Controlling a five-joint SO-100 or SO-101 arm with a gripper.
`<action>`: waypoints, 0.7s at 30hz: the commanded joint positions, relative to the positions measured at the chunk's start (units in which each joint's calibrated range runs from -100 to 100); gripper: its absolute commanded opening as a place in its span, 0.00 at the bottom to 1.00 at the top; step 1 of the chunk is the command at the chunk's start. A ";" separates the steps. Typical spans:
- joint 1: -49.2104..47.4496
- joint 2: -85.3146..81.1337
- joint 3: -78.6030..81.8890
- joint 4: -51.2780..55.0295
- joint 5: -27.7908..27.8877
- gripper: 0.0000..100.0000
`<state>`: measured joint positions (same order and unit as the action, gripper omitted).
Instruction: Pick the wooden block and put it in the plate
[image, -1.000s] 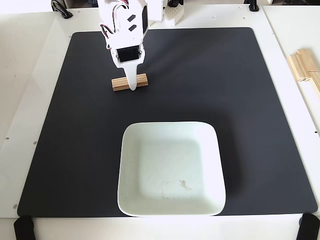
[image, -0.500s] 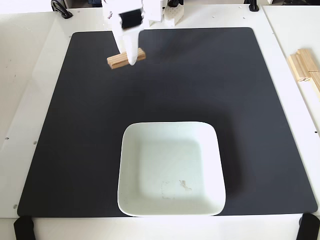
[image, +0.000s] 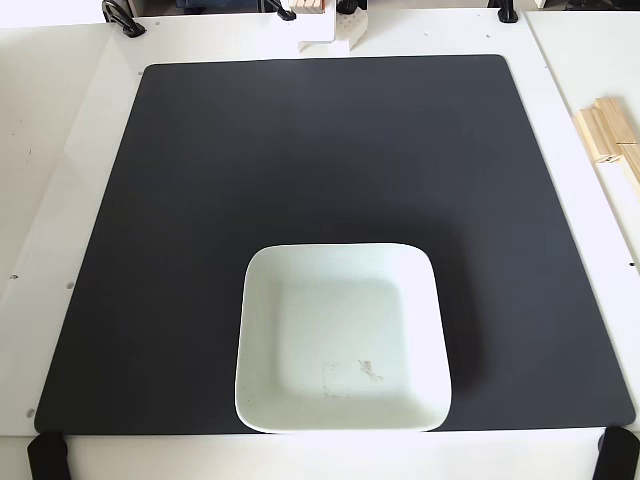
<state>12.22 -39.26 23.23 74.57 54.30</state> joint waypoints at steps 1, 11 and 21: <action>-2.03 10.02 -9.51 -8.34 0.74 0.01; -2.70 50.87 -39.38 -23.27 0.74 0.01; -3.82 80.36 -62.05 -26.01 0.96 0.01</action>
<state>9.03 37.30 -32.28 49.32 54.88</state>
